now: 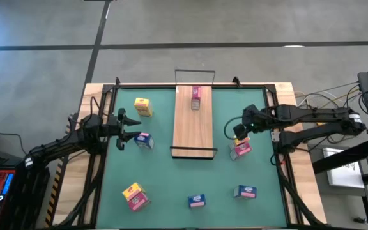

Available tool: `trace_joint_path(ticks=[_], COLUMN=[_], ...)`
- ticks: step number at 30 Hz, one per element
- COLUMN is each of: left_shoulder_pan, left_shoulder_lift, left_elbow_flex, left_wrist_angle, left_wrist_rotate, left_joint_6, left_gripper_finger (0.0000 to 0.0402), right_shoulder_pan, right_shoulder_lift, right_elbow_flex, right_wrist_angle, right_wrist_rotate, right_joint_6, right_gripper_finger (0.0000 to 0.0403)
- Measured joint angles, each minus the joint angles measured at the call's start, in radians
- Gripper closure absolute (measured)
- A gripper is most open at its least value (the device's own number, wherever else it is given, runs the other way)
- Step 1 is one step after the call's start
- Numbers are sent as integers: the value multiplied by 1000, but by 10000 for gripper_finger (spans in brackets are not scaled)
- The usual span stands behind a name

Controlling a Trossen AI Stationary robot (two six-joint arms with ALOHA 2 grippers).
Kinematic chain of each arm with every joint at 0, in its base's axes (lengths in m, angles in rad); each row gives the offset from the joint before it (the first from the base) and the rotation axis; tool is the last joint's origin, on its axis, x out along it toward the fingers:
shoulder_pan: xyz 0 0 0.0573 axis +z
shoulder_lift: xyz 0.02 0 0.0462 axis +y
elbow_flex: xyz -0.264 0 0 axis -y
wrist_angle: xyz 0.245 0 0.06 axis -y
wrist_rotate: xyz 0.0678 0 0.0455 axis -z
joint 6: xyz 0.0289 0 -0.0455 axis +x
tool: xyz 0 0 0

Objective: Stack cereal on shelf
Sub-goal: Put the right pink cereal box on the shelf

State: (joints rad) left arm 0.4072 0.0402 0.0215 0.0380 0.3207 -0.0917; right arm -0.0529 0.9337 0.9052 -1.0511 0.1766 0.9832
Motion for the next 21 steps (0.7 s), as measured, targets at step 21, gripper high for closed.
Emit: trace_joint_path(ticks=[21], left_shoulder_pan=[0], left_shoulder_lift=[0], left_elbow_flex=[0], left_wrist_angle=[0], left_wrist_rotate=[0], left_joint_6=[0], left_gripper_finger=[198], right_shoulder_pan=[265], right_shoulder_lift=[145], right_elbow_flex=[110], right_wrist_angle=[-126], right_wrist_rotate=[-109], right_joint_6=[441], right_gripper_finger=[42])
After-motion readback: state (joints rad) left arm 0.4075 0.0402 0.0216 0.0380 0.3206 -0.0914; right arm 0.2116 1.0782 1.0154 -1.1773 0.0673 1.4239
